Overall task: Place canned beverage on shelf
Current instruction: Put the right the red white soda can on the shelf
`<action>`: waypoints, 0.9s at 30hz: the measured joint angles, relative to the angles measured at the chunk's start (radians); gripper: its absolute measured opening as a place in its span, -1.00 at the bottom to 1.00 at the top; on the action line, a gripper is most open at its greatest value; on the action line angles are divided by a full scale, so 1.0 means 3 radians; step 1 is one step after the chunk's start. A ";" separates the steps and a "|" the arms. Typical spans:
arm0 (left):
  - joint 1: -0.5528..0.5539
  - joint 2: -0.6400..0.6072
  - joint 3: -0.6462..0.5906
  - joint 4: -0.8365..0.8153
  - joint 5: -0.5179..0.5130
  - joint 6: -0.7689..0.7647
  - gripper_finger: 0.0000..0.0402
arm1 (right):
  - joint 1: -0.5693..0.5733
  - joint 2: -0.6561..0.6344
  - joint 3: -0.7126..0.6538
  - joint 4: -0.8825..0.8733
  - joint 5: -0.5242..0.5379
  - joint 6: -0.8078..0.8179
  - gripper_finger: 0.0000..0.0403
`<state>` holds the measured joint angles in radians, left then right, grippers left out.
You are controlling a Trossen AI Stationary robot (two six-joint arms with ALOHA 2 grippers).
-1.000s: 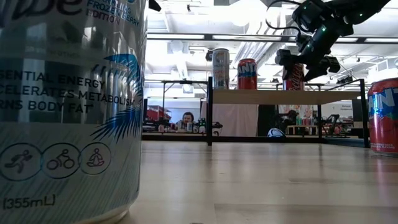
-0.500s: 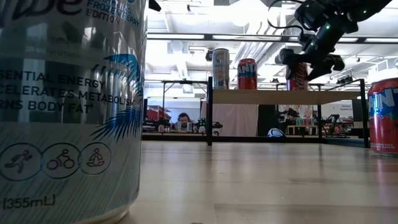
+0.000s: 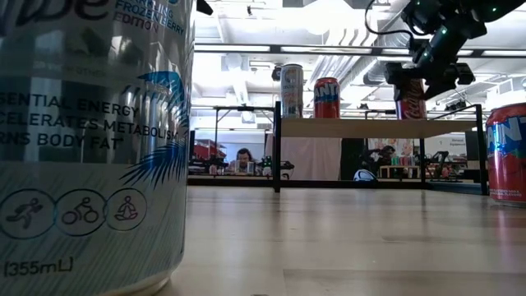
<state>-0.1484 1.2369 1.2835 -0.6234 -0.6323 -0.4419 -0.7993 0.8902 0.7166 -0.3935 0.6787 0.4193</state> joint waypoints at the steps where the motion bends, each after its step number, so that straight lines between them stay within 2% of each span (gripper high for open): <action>1: 0.0000 0.0001 0.0000 0.0001 0.0000 0.0000 0.68 | -0.0034 0.0000 0.0000 -0.0011 -0.0015 0.0020 0.46; 5: 0.0000 0.0000 0.0000 0.0000 0.0000 0.0000 0.68 | -0.0152 0.0000 0.0000 -0.0036 -0.0099 0.0084 0.46; 17: 0.0001 0.0000 0.0000 0.0001 0.0000 0.0000 0.68 | -0.0180 0.0006 0.0000 -0.0020 -0.0095 0.0208 0.46; 27: 0.0001 0.0000 0.0000 0.0000 0.0000 0.0000 0.68 | -0.0172 0.0111 0.0000 -0.0020 0.0054 0.0260 0.46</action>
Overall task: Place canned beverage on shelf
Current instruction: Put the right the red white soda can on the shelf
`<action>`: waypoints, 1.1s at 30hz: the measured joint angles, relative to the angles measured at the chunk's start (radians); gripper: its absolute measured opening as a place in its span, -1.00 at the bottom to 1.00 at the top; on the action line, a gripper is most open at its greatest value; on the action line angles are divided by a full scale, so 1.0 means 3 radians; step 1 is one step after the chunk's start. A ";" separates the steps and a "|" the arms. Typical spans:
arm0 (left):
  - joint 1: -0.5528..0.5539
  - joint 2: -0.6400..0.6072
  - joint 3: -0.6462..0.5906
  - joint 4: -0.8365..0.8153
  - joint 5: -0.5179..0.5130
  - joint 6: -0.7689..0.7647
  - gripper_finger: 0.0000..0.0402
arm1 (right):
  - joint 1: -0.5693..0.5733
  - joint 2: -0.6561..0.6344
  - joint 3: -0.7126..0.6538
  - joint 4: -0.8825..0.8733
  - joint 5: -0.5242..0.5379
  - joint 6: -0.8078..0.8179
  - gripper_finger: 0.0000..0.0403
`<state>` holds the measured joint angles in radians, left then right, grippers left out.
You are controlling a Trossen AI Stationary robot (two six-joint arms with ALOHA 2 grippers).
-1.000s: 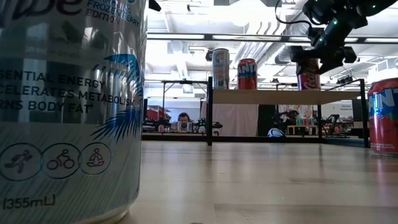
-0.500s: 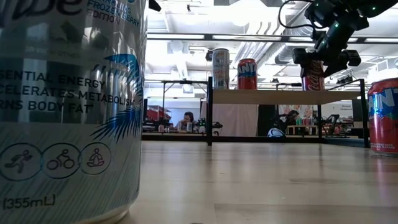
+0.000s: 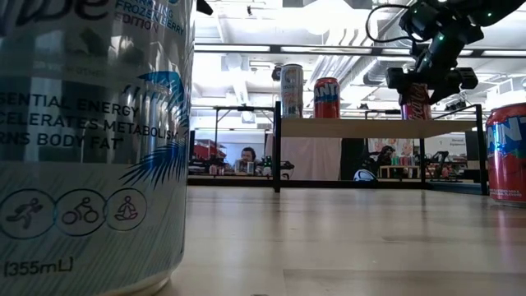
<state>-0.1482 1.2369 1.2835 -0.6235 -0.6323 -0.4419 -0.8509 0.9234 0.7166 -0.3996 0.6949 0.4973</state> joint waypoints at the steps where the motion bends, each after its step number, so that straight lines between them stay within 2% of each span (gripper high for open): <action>1: 0.0000 0.0000 0.0000 0.0001 0.0000 0.0000 0.68 | 0.0000 0.0000 0.0000 0.0001 0.0001 0.0000 0.46; 21: 0.0000 0.0000 -0.0001 0.0001 0.0000 0.0000 0.68 | 0.0001 0.0018 0.0000 -0.0006 -0.0055 0.0124 0.47; 33: -0.0001 0.0000 0.0000 0.0000 0.0001 0.0000 0.68 | 0.0001 0.0014 0.0006 0.0002 -0.0080 0.0150 0.84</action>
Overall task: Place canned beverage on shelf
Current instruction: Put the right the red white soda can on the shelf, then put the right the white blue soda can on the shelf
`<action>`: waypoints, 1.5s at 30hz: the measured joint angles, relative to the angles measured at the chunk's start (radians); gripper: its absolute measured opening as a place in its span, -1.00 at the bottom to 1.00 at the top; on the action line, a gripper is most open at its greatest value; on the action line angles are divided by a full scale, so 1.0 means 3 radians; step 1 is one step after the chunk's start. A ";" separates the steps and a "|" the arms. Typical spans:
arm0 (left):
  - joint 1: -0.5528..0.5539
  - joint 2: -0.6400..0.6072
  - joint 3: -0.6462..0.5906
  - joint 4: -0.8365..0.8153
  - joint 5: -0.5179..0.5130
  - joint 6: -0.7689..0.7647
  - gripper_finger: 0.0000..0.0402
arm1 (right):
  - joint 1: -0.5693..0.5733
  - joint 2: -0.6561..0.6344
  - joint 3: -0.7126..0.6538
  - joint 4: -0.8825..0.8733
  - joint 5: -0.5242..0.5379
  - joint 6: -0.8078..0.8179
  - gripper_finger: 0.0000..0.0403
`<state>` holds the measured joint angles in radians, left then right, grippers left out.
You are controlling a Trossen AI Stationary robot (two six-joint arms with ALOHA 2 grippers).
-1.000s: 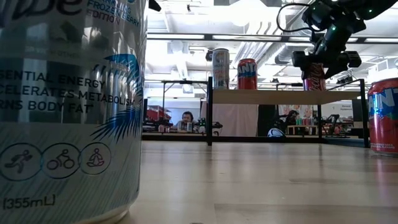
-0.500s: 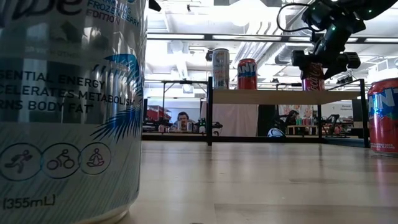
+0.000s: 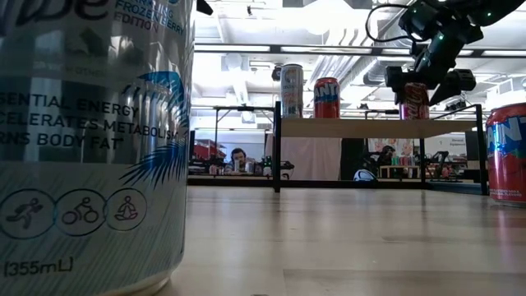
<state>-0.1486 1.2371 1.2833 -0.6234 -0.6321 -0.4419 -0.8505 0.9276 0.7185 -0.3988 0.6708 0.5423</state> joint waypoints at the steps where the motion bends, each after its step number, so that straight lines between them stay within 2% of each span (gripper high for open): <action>1: 0.0000 0.0000 -0.0001 0.0000 0.0000 0.0000 0.68 | 0.0000 0.0001 0.0000 -0.0002 -0.0002 0.0000 0.86; 8: 0.0001 0.0000 0.0000 0.0000 0.0000 0.0000 0.68 | 0.0000 -0.0017 0.0000 -0.0035 -0.0131 0.0023 0.90; 16: 0.0001 0.0000 -0.0001 0.0000 0.0000 0.0000 0.68 | 0.0001 -0.0166 0.0000 -0.0377 -0.0298 0.0202 0.97; 22: 0.0000 0.0001 -0.0001 0.0000 -0.0001 0.0000 0.68 | 0.0020 -0.0369 -0.0001 -0.0794 -0.0502 0.0476 0.97; 29: 0.0001 0.0001 -0.0001 0.0001 -0.0001 0.0000 0.68 | 0.0287 -0.0795 -0.0003 -0.1421 -0.0620 0.0945 0.97; 38: 0.0001 0.0001 -0.0001 0.0001 0.0000 0.0000 0.68 | 0.0793 -0.1361 0.0005 -0.2158 -0.1184 0.1170 0.97; 45: 0.0001 0.0001 -0.0001 0.0001 0.0000 0.0000 0.68 | 0.1110 -0.1718 0.0321 -0.2627 -0.1779 0.1197 0.97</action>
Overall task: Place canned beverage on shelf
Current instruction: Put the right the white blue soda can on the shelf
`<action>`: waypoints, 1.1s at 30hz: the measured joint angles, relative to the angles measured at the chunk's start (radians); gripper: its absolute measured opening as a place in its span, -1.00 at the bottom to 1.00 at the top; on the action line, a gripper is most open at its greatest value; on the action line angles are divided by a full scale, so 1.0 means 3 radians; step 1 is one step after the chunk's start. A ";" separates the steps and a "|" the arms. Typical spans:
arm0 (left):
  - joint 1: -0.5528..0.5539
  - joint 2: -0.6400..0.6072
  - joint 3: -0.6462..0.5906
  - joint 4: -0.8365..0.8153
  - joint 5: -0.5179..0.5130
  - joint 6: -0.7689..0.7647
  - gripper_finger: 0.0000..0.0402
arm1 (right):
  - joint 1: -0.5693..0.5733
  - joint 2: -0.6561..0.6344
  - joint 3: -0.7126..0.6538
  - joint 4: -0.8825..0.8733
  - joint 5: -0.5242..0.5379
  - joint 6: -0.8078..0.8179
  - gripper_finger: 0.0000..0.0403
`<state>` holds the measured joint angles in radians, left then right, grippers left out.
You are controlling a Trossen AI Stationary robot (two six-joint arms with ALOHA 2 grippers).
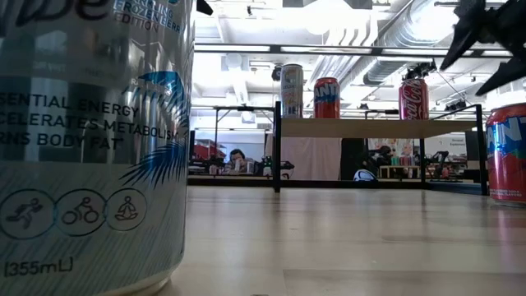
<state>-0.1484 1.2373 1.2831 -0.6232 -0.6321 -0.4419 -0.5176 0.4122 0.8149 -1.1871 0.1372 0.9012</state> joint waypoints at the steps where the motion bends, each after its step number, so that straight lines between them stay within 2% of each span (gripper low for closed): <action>1: 0.0000 0.0000 0.0000 0.0000 0.0000 0.0000 0.68 | 0.0038 -0.0024 0.0046 -0.0029 -0.0059 -0.0002 0.97; 6: 0.0000 0.0000 0.0000 0.0000 0.0001 0.0000 0.68 | 0.0188 -0.0035 0.0160 -0.0099 -0.0411 0.0001 0.97; 10: 0.0000 0.0000 0.0000 0.0000 -0.0001 0.0000 0.68 | 0.0275 0.0050 0.0167 -0.0025 -0.0559 -0.0005 0.97; 18: 0.0001 0.0000 0.0000 0.0000 -0.0001 0.0000 0.68 | 0.0597 0.0618 0.0167 0.0328 -0.0656 -0.0086 0.97; 25: 0.0000 0.0000 0.0000 0.0000 -0.0001 0.0000 0.68 | 0.1319 0.1314 0.0167 0.0683 -0.0750 0.0122 0.97; 28: 0.0000 0.0000 0.0000 0.0000 -0.0001 0.0000 0.68 | 0.1685 0.1561 0.0284 0.0620 -0.0741 0.0341 0.97; 33: 0.0000 0.0000 0.0000 -0.0001 0.0000 0.0000 0.68 | 0.2285 0.1945 0.0860 0.0126 -0.0334 0.0679 0.97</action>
<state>-0.1484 1.2373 1.2832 -0.6235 -0.6321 -0.4419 0.1681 0.9958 1.0729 -1.1493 0.0370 1.1049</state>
